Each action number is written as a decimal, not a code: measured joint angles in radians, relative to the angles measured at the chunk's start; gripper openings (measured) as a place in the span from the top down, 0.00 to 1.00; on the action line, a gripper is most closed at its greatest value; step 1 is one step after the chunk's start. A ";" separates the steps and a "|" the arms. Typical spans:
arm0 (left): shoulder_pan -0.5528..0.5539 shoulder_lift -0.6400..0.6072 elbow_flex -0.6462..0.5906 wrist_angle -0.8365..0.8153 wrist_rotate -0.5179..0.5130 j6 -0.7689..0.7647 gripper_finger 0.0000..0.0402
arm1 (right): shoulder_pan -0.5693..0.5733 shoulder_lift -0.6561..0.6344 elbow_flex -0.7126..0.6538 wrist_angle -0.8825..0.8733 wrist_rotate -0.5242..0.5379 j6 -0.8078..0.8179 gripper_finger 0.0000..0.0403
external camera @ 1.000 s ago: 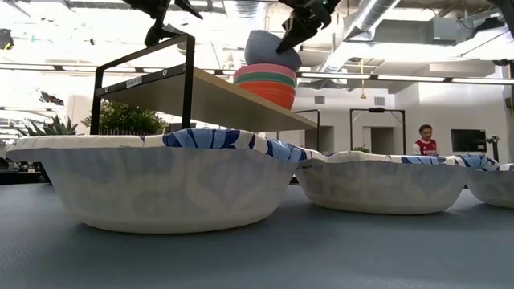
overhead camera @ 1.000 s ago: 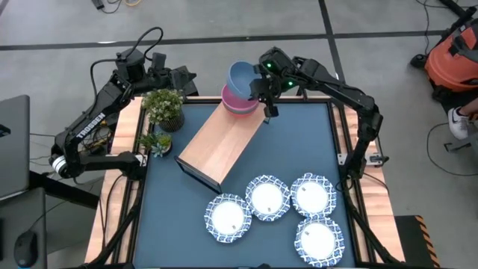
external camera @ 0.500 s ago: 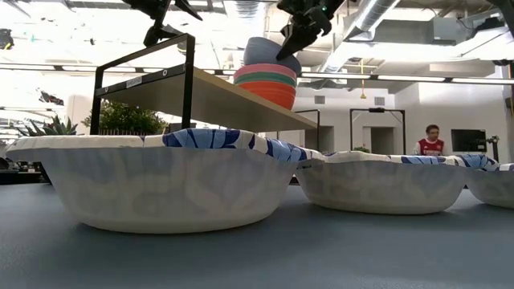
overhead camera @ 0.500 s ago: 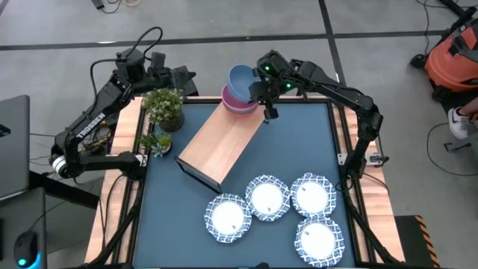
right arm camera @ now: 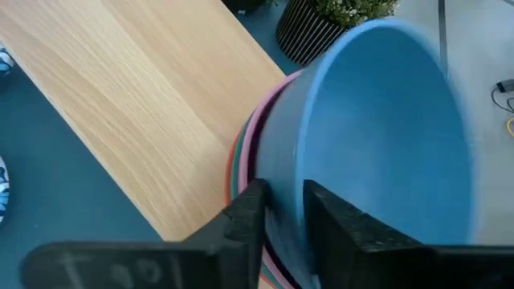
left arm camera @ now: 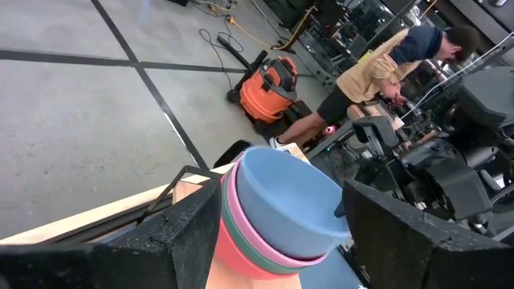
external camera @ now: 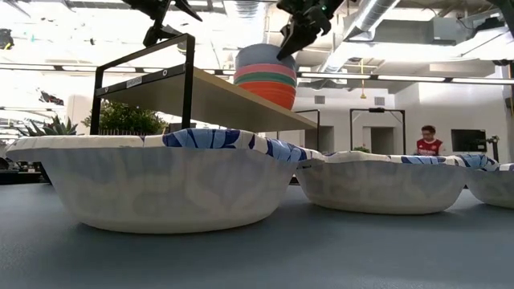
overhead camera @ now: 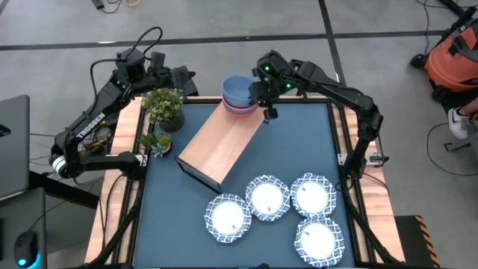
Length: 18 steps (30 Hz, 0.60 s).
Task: Place and stack bowls onto a shelf
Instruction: Stack the blue bowl on top of the pink bowl on the shelf
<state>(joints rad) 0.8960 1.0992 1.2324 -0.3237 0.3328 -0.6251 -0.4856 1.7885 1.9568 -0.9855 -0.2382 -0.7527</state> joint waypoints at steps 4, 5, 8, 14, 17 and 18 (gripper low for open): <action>0.000 0.000 0.000 0.000 0.000 0.000 0.39 | 0.001 0.000 0.000 0.000 0.001 0.003 0.62; 0.000 0.000 0.000 0.000 0.000 0.000 0.39 | 0.001 0.000 0.000 0.000 0.001 0.003 0.60; 0.000 0.000 0.000 0.000 0.000 0.000 0.39 | 0.000 0.000 0.006 -0.003 0.002 0.014 0.56; 0.000 0.000 0.000 0.000 0.000 0.000 0.39 | 0.001 -0.003 0.099 -0.041 0.002 0.038 0.53; 0.000 0.000 0.000 0.000 0.000 0.004 0.39 | 0.002 -0.004 0.146 -0.065 0.002 0.045 0.54; 0.000 0.000 0.000 0.000 0.000 0.011 0.39 | 0.003 -0.004 0.158 -0.071 0.002 0.049 0.54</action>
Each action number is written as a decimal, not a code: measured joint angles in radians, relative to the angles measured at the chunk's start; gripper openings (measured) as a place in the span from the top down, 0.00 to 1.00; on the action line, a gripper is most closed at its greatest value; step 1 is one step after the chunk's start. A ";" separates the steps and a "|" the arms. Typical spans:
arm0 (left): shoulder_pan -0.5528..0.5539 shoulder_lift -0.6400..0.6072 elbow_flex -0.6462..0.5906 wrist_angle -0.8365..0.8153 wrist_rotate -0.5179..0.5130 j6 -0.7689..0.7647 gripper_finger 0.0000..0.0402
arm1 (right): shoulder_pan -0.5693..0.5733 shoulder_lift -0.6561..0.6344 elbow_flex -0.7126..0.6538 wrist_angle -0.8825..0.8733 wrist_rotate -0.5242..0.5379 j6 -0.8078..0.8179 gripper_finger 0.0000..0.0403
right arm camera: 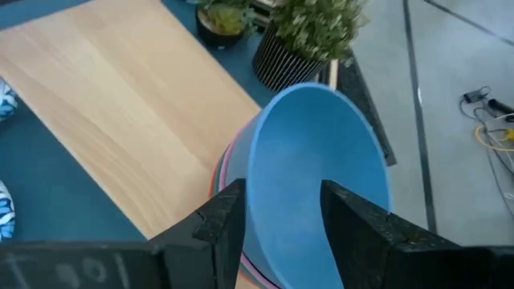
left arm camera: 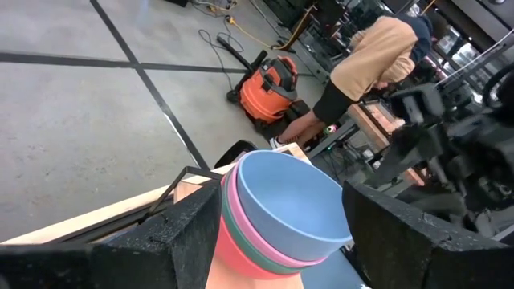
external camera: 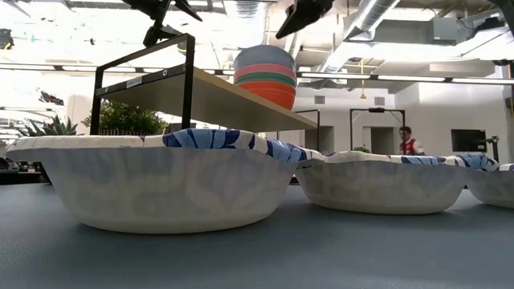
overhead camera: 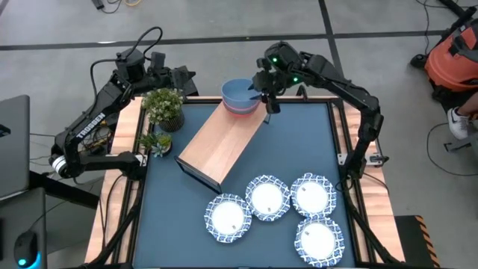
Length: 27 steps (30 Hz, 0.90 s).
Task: Place and stack bowls onto a shelf
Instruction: Stack the blue bowl on top of the pink bowl on the shelf
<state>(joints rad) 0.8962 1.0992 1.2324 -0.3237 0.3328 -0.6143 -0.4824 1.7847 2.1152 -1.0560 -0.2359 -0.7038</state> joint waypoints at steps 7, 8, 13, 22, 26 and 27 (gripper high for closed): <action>0.000 0.000 0.000 0.000 -0.010 0.021 0.39 | 0.004 0.000 0.020 0.110 0.130 0.238 0.60; 0.000 0.000 0.000 0.000 -0.017 0.024 0.39 | 0.009 0.001 0.013 0.130 0.137 0.258 0.62; 0.000 0.000 0.000 0.000 -0.031 0.025 0.39 | 0.073 0.002 -0.051 0.240 0.274 0.262 0.75; 0.000 0.000 0.000 0.000 -0.031 0.030 0.39 | 0.179 0.002 -0.175 0.342 0.569 0.204 0.95; 0.000 0.000 0.000 0.000 -0.031 0.030 0.39 | 0.198 0.004 -0.226 0.377 0.578 0.250 0.92; 0.000 0.000 0.000 -0.001 -0.031 0.031 0.39 | 0.201 0.003 -0.236 0.383 0.582 0.260 0.92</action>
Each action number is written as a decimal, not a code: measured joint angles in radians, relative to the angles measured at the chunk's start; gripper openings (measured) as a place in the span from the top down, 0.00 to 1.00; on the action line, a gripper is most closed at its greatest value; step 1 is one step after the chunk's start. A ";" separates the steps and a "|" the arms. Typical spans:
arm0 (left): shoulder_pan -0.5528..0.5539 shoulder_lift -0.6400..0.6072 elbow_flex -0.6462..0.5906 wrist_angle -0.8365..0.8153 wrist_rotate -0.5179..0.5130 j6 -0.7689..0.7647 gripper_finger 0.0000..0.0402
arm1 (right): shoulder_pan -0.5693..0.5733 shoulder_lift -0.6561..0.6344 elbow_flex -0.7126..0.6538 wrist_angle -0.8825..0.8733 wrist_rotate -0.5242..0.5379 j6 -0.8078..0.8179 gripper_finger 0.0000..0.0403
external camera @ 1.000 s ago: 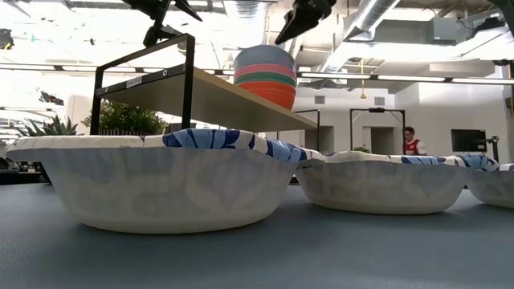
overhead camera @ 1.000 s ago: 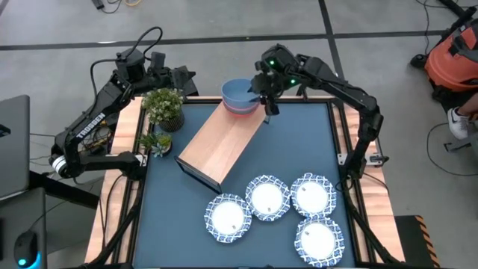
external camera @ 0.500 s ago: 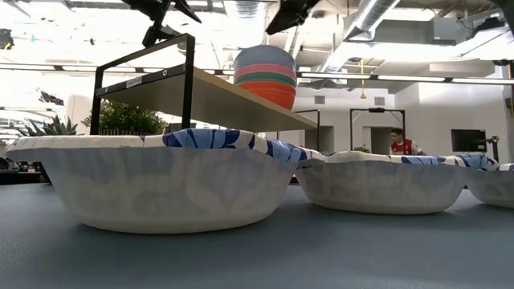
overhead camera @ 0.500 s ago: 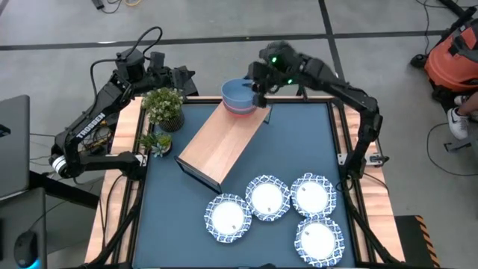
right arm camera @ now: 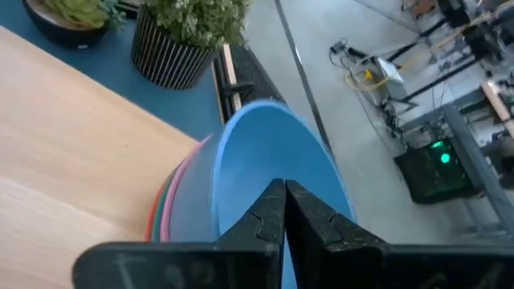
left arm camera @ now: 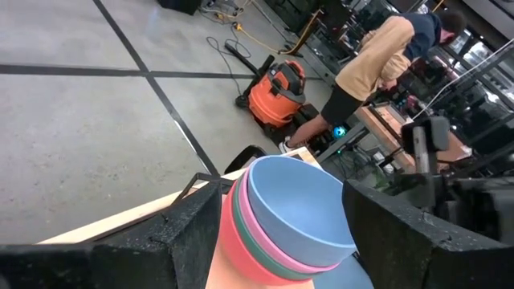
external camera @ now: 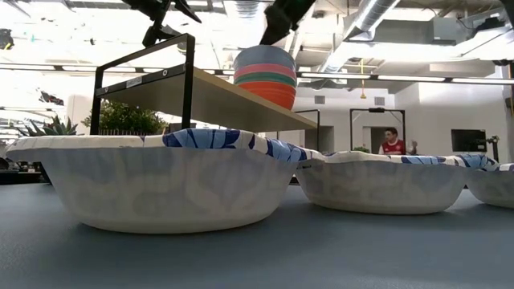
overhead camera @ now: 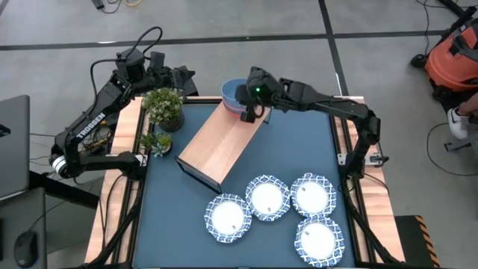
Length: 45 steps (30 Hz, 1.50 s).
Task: Place and stack bowls onto a shelf
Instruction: Stack the blue bowl on top of the pink bowl on the shelf, then put the white bowl on the shelf
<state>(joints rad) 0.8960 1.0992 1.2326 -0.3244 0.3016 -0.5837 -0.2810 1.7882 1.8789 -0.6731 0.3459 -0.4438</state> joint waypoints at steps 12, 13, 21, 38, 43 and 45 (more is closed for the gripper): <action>0.000 0.000 0.000 0.000 -0.001 0.015 0.39 | 0.000 0.000 -0.007 0.001 0.020 0.057 0.90; 0.000 0.000 0.000 -0.001 -0.001 0.015 0.39 | 0.000 0.000 -0.007 0.000 0.020 0.061 0.90; 0.000 0.000 0.000 -0.003 -0.002 0.031 0.39 | 0.002 0.000 -0.016 -0.006 -0.007 0.101 0.96; 0.000 0.000 0.000 -0.009 0.028 0.054 0.39 | 0.075 -0.077 -0.035 0.100 0.106 0.047 0.94; -0.016 0.000 0.000 0.025 0.131 0.097 0.39 | 0.098 -0.171 -0.030 0.095 0.109 0.075 0.91; -0.038 0.000 0.000 0.086 0.182 0.108 0.39 | 0.109 -0.223 -0.030 0.095 0.108 0.077 0.90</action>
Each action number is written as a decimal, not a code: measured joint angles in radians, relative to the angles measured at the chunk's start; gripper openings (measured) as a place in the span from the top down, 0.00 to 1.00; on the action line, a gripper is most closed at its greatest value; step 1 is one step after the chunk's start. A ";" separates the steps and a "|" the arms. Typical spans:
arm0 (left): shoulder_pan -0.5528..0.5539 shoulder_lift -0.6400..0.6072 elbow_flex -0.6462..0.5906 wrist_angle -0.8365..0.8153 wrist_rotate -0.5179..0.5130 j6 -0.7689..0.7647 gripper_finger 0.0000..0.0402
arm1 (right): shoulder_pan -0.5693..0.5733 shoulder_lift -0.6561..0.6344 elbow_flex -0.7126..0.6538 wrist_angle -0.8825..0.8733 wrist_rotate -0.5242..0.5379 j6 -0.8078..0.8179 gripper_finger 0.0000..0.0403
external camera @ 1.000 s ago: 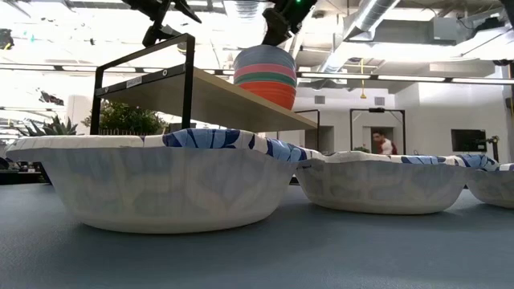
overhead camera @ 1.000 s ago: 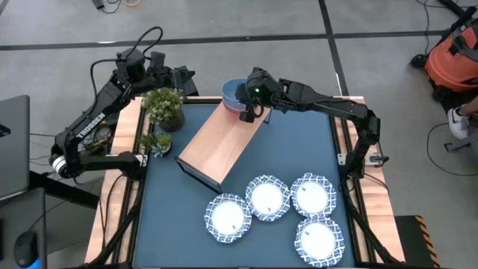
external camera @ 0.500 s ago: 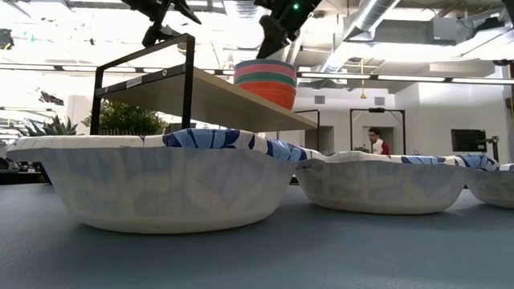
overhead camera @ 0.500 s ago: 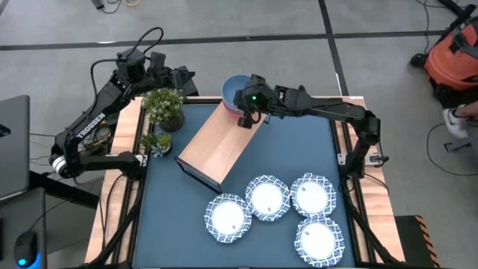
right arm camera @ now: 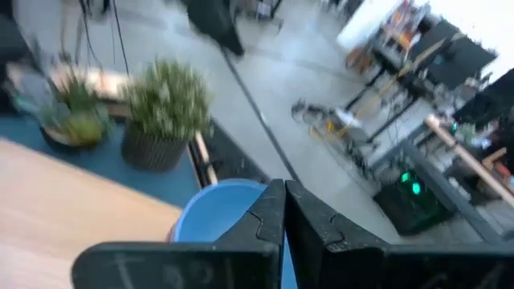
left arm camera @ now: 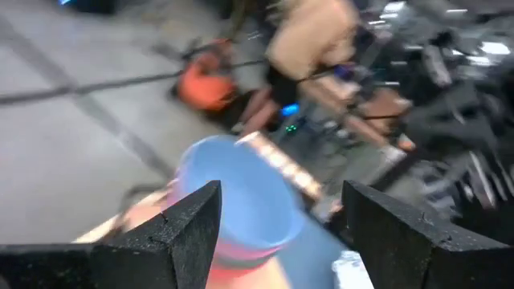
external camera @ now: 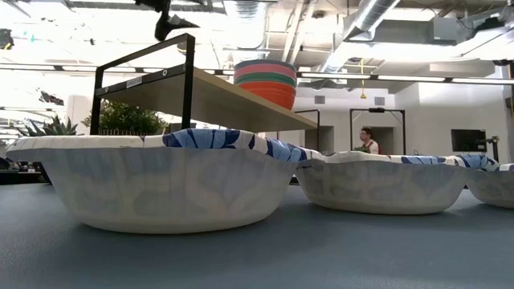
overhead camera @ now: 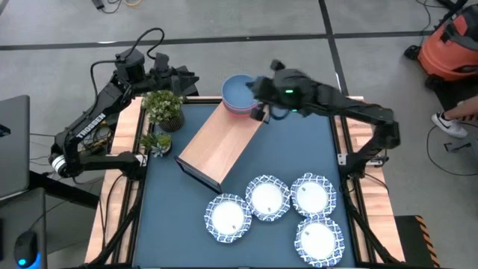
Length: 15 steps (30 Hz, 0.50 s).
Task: Place and stack bowls onto a shelf
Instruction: Put the white bowl on the shelf
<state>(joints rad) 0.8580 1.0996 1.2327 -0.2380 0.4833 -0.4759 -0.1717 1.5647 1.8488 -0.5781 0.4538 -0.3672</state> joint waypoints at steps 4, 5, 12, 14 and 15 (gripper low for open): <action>-0.051 0.000 0.000 0.216 0.035 -0.033 0.39 | 0.025 -0.100 0.002 0.007 0.000 0.006 0.90; -0.063 0.000 0.000 0.279 0.035 -0.042 0.39 | 0.030 -0.120 0.002 0.006 -0.001 0.014 0.91; -0.147 0.000 0.001 0.614 -0.015 -0.028 0.39 | 0.077 -0.217 0.002 -0.011 -0.007 -0.005 0.93; -0.166 -0.005 0.001 0.633 -0.043 0.000 0.39 | 0.089 -0.228 0.002 -0.011 -0.007 -0.024 0.93; -0.174 -0.009 0.001 0.631 -0.064 0.014 0.39 | 0.092 -0.231 0.002 -0.008 -0.007 -0.032 0.93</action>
<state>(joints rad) 0.6844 1.0903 1.2335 0.3928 0.4194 -0.4620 -0.0794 1.3341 1.8503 -0.5865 0.4466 -0.3992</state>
